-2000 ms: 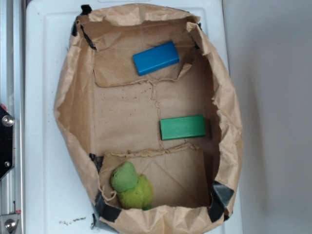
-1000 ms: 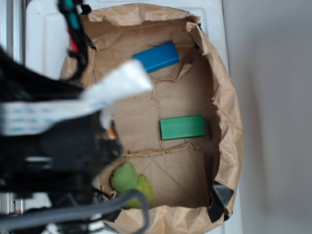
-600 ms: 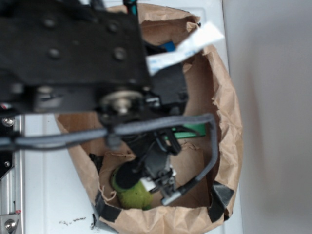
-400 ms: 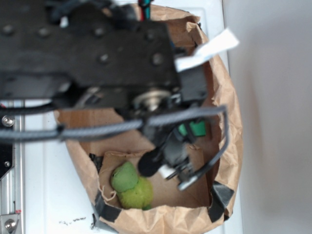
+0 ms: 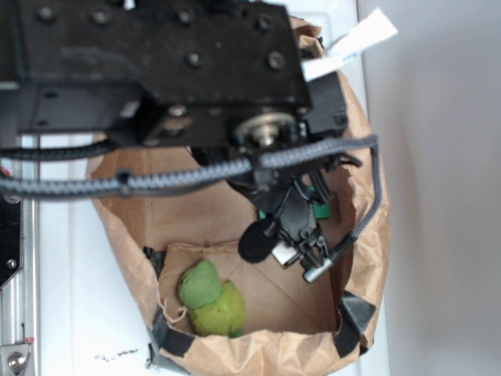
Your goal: Grab the blue block.
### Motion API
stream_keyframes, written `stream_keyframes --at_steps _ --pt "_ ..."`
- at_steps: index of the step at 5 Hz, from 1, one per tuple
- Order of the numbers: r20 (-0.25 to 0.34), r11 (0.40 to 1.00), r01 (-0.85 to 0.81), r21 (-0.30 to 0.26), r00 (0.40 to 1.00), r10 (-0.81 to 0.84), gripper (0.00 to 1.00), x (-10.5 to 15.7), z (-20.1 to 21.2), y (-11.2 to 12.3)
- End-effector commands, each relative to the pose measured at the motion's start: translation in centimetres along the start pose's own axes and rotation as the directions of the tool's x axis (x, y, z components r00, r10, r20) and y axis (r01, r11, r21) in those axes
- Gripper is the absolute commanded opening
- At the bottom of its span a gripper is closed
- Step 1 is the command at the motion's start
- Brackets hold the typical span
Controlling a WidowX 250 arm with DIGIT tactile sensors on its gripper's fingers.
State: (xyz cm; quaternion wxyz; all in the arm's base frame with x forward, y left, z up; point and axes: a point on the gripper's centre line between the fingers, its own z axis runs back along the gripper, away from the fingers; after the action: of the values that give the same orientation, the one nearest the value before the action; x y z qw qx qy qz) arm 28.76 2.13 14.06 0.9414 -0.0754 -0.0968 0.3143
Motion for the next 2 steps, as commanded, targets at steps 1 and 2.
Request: stream_keyframes --at_steps 1,2 --pt "0.149 0.997 -0.072 0.035 0.987 0.066 1.00 3.3 -1.5 1.2" --pt "0.245 0.987 -0.116 0.113 0.966 0.086 1.00 6.8 -5.3 2.7"
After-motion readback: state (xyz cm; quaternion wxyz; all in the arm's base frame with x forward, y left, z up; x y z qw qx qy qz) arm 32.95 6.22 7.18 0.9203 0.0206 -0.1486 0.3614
